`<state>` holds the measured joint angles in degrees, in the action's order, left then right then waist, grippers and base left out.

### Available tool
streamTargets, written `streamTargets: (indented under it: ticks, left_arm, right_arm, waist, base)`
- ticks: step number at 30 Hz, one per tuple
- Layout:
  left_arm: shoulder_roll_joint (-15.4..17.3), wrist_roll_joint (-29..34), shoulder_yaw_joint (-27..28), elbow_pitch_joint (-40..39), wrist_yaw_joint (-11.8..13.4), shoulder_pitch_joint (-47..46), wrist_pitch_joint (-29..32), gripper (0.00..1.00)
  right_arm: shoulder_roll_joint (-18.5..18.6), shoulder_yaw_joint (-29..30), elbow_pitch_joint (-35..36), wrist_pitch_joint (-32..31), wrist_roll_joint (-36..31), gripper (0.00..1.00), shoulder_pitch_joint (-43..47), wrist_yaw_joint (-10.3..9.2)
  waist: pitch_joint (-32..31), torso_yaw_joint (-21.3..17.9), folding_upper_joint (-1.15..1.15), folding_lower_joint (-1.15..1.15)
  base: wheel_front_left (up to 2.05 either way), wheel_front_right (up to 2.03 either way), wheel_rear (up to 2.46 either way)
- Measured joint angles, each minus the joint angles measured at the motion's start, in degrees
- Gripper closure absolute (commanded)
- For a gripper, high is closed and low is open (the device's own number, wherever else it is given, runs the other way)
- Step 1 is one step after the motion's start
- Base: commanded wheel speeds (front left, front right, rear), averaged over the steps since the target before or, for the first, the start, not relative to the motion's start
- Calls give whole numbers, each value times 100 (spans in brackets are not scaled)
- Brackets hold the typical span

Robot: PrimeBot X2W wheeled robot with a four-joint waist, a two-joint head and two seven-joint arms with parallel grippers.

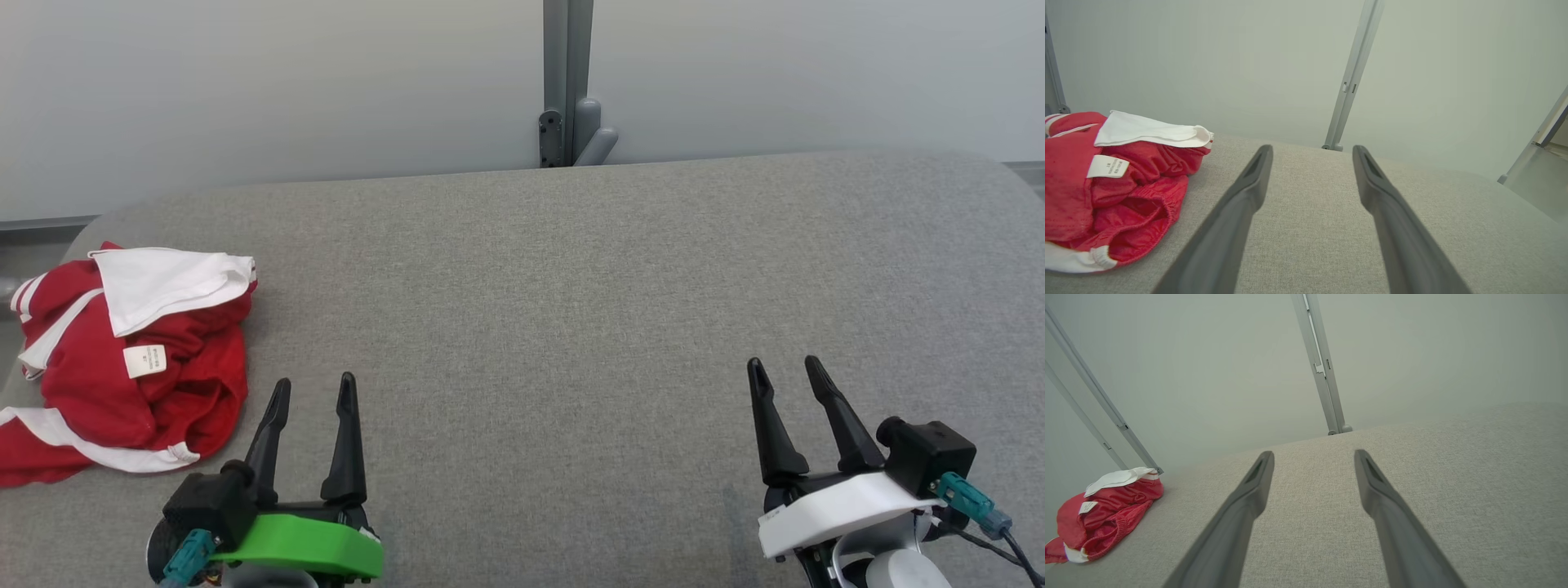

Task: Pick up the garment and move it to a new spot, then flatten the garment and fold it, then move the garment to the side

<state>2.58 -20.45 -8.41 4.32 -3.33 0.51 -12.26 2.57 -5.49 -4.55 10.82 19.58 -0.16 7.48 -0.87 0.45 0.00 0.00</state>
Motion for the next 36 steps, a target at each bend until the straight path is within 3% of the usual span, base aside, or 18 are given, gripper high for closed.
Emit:
streamTargets:
  ticks: [8,21,36]
  left_arm:
    - [5,405,46,-22,204,2,-75,0]
    - [10,956,-42,105,-18,23,-194,0]
    - [12,1204,-59,212,-45,26,-271,0]
  right_arm:
    - [4,-62,85,119,-331,0,75,0]
    - [13,-59,160,302,-784,0,133,0]
    - [19,-73,162,425,-1122,0,201,0]
  waist:
    - [-22,-1,0,0]
    - [-7,26,0,0]
    - [30,45,0,0]
  base:
    - [0,0,0]
    - [0,0,0]
    - [0,0,0]
